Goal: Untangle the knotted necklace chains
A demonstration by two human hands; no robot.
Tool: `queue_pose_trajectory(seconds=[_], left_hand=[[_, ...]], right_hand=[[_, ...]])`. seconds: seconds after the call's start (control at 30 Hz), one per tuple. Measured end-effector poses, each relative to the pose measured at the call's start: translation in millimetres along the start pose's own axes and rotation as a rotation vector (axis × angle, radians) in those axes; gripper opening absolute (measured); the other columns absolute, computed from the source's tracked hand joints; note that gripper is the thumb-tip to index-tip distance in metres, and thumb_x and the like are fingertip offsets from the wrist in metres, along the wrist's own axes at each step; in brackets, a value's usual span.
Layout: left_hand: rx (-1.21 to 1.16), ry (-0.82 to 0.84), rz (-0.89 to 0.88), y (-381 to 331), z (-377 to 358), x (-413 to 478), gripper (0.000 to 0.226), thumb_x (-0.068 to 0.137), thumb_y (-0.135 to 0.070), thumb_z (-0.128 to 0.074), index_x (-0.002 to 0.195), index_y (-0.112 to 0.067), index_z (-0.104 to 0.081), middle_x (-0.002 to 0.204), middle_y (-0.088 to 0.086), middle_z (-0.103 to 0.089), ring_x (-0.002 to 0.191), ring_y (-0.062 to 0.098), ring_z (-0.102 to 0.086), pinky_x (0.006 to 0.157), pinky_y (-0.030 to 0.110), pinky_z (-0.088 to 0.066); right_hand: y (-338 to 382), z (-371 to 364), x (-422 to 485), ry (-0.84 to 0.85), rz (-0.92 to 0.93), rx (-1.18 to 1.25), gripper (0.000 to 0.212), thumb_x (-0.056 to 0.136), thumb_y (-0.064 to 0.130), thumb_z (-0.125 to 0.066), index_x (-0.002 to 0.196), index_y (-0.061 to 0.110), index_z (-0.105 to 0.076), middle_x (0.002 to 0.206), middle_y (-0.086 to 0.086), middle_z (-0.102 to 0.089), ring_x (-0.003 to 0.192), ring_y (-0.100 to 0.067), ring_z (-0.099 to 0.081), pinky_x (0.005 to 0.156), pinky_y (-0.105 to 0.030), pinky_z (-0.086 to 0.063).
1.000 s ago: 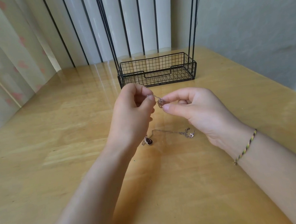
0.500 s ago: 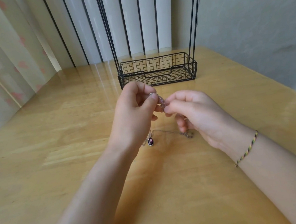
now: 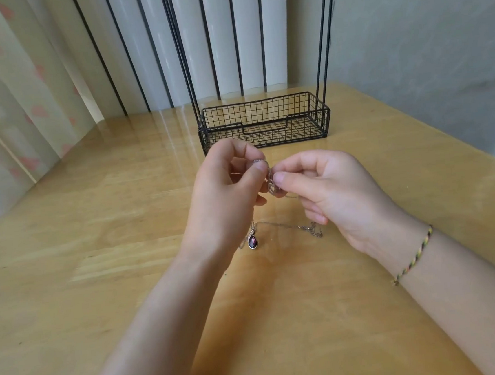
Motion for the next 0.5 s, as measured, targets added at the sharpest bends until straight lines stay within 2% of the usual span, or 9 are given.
queue_pose_trajectory(seconds=[0.13,0.3,0.5], left_hand=[[0.008,-0.011,0.009,0.2,0.6,-0.3,0.011,0.092,0.0,-0.054,0.088,-0.01,-0.054,0.07,-0.001,-0.057,0.051,0.001,-0.054,0.052,0.015,-0.045],[0.023,-0.016,0.007,-0.2,0.4,-0.3,0.012,0.091,0.0,-0.055,0.087,-0.01,-0.055,0.069,-0.002,-0.057,0.05,0.001,-0.054,0.052,0.014,-0.044],[0.015,-0.024,0.033,4.4,1.7,1.1,0.012,0.091,-0.001,-0.056,0.085,-0.012,-0.056,0.071,-0.005,-0.058,0.059,0.003,-0.059,0.056,0.019,-0.051]], right_hand=[[1.7,-1.9,-1.2,0.013,0.009,0.013,0.012,0.088,0.009,-0.062,0.079,0.015,-0.066,0.061,0.005,-0.062,0.036,0.002,-0.048,0.036,-0.012,-0.029],[4.1,-2.7,0.1,0.018,0.048,-0.018,0.013,0.088,0.005,-0.061,0.078,0.012,-0.065,0.064,0.0,-0.062,0.036,0.002,-0.048,0.038,-0.009,-0.03],[6.0,2.3,3.3,-0.047,0.087,-0.06,0.02,0.083,0.002,-0.056,0.068,0.014,-0.06,0.058,0.006,-0.056,0.038,0.001,-0.043,0.04,-0.009,-0.031]])
Point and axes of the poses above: each hand's wrist, its own x-axis towards the middle knuckle, its own z-axis out of the back of the hand, y = z × x, the point moved 9 cm from there along x, towards the middle knuckle
